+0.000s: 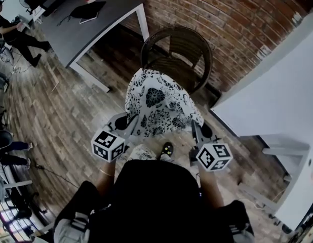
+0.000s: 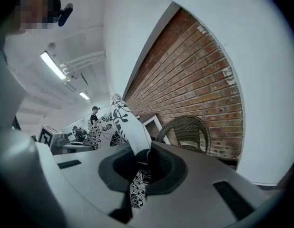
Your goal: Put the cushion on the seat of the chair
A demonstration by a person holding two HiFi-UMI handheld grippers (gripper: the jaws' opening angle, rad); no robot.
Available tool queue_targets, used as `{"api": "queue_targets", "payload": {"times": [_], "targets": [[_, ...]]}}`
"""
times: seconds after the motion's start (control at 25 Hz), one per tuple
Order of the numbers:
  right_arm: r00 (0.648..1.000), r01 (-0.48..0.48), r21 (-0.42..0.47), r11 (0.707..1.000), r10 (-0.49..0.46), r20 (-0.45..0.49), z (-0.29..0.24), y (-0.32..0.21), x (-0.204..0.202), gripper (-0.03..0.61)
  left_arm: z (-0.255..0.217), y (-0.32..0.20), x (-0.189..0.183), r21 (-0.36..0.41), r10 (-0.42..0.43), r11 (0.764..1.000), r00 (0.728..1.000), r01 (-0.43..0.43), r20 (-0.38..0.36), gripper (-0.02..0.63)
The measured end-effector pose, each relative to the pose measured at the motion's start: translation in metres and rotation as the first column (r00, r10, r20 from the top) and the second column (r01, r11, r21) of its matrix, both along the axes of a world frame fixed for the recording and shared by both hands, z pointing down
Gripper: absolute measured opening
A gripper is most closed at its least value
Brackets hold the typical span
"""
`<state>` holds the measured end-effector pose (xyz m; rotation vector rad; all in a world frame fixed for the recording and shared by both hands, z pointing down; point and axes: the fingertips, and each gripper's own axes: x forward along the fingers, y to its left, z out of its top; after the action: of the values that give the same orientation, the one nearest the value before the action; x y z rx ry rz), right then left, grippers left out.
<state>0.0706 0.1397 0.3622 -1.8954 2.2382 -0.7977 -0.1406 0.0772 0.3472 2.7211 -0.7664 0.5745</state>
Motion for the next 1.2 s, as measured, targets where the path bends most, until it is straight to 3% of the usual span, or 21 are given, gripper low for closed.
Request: {"api": "queue_targets", "payload": {"times": [0.52, 0.88, 1.2], "targets": [[0.993, -0.115, -0.043, 0.992, 0.115, -0.023, 0.012, -0.041, 0.026, 0.012, 0.016, -0.068, 0.029, -0.043, 0.109, 0.993, 0.994, -0.109, -0.006, 0.011], [0.973, -0.233, -0.092, 0.968, 0.232, -0.016, 0.022, -0.113, 0.041, 0.012, 0.025, -0.169, 0.062, -0.062, 0.251, 0.967, 0.968, -0.249, 0.026, 0.011], [0.949, -0.315, -0.142, 0.938, 0.313, -0.033, 0.027, -0.172, 0.05, 0.012, 0.036, -0.24, 0.088, -0.107, 0.358, 0.929, 0.933, -0.354, 0.024, 0.011]]}}
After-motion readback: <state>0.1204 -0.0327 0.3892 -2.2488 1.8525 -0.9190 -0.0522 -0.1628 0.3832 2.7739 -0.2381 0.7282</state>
